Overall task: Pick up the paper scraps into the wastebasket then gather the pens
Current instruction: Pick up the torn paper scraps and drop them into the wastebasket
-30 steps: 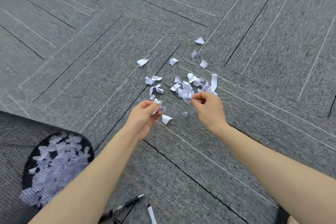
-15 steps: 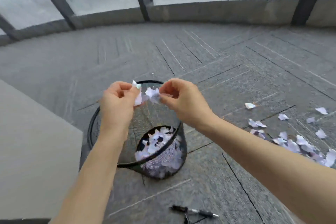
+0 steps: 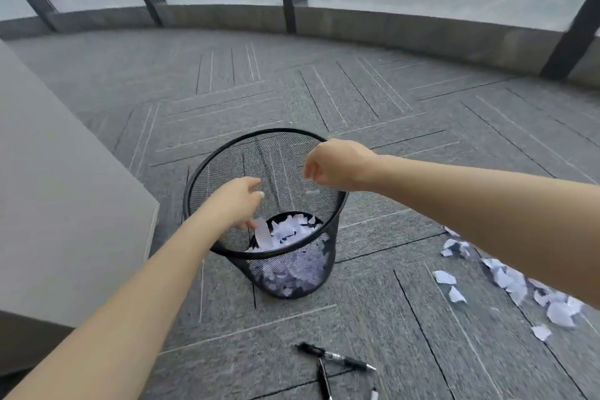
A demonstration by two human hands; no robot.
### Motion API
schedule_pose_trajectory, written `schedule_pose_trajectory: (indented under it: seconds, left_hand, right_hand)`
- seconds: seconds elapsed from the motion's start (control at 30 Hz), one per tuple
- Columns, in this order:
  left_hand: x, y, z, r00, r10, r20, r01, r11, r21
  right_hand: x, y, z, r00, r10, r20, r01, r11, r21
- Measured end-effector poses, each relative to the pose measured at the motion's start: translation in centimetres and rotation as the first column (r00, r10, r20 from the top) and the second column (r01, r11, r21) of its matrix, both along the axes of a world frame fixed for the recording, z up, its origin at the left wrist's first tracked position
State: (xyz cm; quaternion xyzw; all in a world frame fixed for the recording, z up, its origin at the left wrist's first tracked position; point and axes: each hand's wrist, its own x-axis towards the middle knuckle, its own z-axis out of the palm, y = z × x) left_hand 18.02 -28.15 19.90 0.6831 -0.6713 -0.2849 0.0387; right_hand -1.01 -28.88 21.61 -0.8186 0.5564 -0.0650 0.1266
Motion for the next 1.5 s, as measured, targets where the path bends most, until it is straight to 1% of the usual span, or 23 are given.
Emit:
schedule_pose_trajectory:
  seconds: [0.07,0.1,0.17,0.23,0.3,0.37,0.4,0.47,0.53,0.6,0.67,0.73,0.77,0.83,0.87,0.9,0.97,1.07,1.13,1.3,1.43,1.5]
  left_hand:
    - [-0.7,0.1,0.0,0.977,-0.101,0.187,0.104,0.995,-0.003]
    - [-1.0,-0.1,-0.2,0.964,-0.124,0.234,0.130,0.991,-0.012]
    - [-2.0,-0.1,-0.2,0.960,-0.115,0.257,0.124,0.992,-0.020]
    - [-3.1,-0.1,-0.1,0.967,-0.094,0.238,0.111,0.992,-0.063]
    - [-4.7,-0.2,0.7,0.971,-0.115,0.209,0.155,0.970,-0.187]
    - [-7.1,0.1,2.1,0.971,-0.197,0.136,0.232,0.912,-0.339]
    - [-8.6,0.5,2.8,0.964,-0.251,0.091,0.265,0.870,-0.416]
    - [-11.7,1.6,3.9,0.934,-0.357,0.001,0.303,0.791,-0.531]
    - [-15.1,2.8,3.7,0.888,-0.453,-0.080,0.336,0.758,-0.560]
    - [-18.5,3.9,1.5,0.840,-0.524,-0.140,0.393,0.766,-0.509]
    - [-21.8,4.7,-2.5,0.814,-0.557,-0.165,0.467,0.796,-0.384]
    - [-24.5,5.5,-7.7,0.800,-0.588,-0.119,0.560,0.804,-0.201]
    - [-25.4,6.1,-10.2,0.783,-0.620,-0.062,0.614,0.784,-0.092]
    - [-26.6,7.1,-14.2,0.716,-0.695,0.071,0.684,0.718,0.133]
    - [-26.9,7.6,-15.4,0.683,-0.721,0.116,0.692,0.690,0.214]
    - [-27.3,8.0,-16.3,0.665,-0.733,0.144,0.688,0.677,0.261]
    - [-28.1,8.3,-17.6,0.684,-0.710,0.164,0.658,0.699,0.279]
    - [-29.4,8.2,-19.5,0.785,-0.604,0.136,0.565,0.789,0.241]
    - [-30.3,8.3,-20.9,0.816,-0.563,0.132,0.529,0.819,0.223]
    - [-30.6,8.9,-23.0,0.880,-0.450,0.151,0.436,0.892,0.120]
    - [-30.2,9.8,-23.9,0.909,-0.415,0.031,0.412,0.909,0.062]
    - [-30.1,10.3,-24.3,0.916,-0.401,-0.008,0.401,0.914,0.058]
  right_hand:
    - [-0.9,0.5,-0.2,0.999,0.038,0.002,-0.038,0.999,-0.011]
    - [-1.5,0.7,-0.3,0.999,0.045,-0.001,-0.045,0.999,-0.020]
    - [-2.5,1.0,-0.7,0.999,0.023,0.026,-0.023,1.000,-0.021]
    - [-3.3,1.5,-1.0,0.995,-0.005,0.102,0.007,1.000,-0.021]
    - [-4.6,2.4,-1.0,0.972,-0.052,0.230,0.064,0.997,-0.042]
    - [-7.3,4.2,-1.0,0.921,-0.125,0.370,0.152,0.987,-0.045]
    - [-9.2,5.3,-1.4,0.895,-0.174,0.410,0.201,0.979,-0.023]
    - [-13.9,8.0,-3.5,0.830,-0.333,0.447,0.330,0.940,0.089]
    - [-19.2,11.3,-7.3,0.719,-0.548,0.427,0.493,0.836,0.242]
    - [-23.9,15.2,-11.9,0.597,-0.724,0.345,0.632,0.689,0.353]
    - [-27.1,19.0,-16.1,0.488,-0.828,0.275,0.711,0.560,0.425]
    - [-28.8,22.2,-19.3,0.392,-0.892,0.226,0.768,0.452,0.454]
    - [-29.4,23.5,-20.7,0.351,-0.911,0.218,0.789,0.413,0.454]
    - [-29.5,25.3,-23.1,0.323,-0.921,0.217,0.807,0.388,0.445]
    - [-29.2,25.8,-24.0,0.328,-0.918,0.224,0.803,0.396,0.447]
    - [-28.8,26.1,-24.9,0.330,-0.913,0.238,0.796,0.405,0.451]
    - [-28.0,26.2,-26.1,0.305,-0.912,0.275,0.791,0.403,0.460]
    - [-27.4,25.7,-27.2,0.276,-0.916,0.290,0.833,0.379,0.404]
    - [-27.3,25.4,-27.6,0.264,-0.920,0.290,0.854,0.363,0.372]
    - [-27.1,25.2,-28.3,0.313,-0.911,0.267,0.868,0.389,0.308]
    - [-27.2,25.5,-29.0,0.311,-0.908,0.282,0.871,0.391,0.298]
    - [-27.1,25.6,-29.3,0.335,-0.900,0.279,0.870,0.409,0.275]
